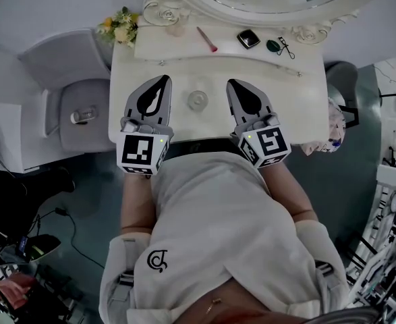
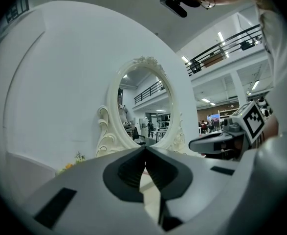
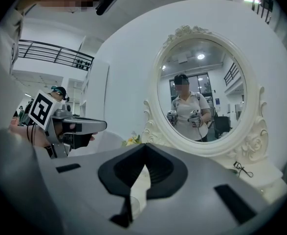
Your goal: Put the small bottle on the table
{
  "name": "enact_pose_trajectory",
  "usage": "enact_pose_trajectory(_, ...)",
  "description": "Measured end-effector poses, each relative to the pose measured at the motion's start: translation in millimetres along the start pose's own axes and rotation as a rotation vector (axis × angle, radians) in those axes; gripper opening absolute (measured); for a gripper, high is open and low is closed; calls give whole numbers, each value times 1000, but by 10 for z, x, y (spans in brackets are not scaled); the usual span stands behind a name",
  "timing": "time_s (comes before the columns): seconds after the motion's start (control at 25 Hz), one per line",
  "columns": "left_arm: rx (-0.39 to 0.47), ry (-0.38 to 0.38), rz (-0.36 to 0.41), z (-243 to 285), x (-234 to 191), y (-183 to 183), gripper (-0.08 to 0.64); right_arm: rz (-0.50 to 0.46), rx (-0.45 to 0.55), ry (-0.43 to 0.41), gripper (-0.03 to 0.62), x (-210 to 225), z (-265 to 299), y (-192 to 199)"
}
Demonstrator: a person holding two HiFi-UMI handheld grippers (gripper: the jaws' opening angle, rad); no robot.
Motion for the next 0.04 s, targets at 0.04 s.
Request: enact_pose_trajectory(0.04,-2,3,8,8,2,3,12,1,-1,0,6,-2,5,6)
Point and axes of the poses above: the fingertips, and each gripper's own axes: z forward along the fingers, x to its right, y out of its underside, the point moved 8 cm from there along -z, backward along the fingers, and after that the axes turned 13 degrees about -x, right-handed, at the moved point
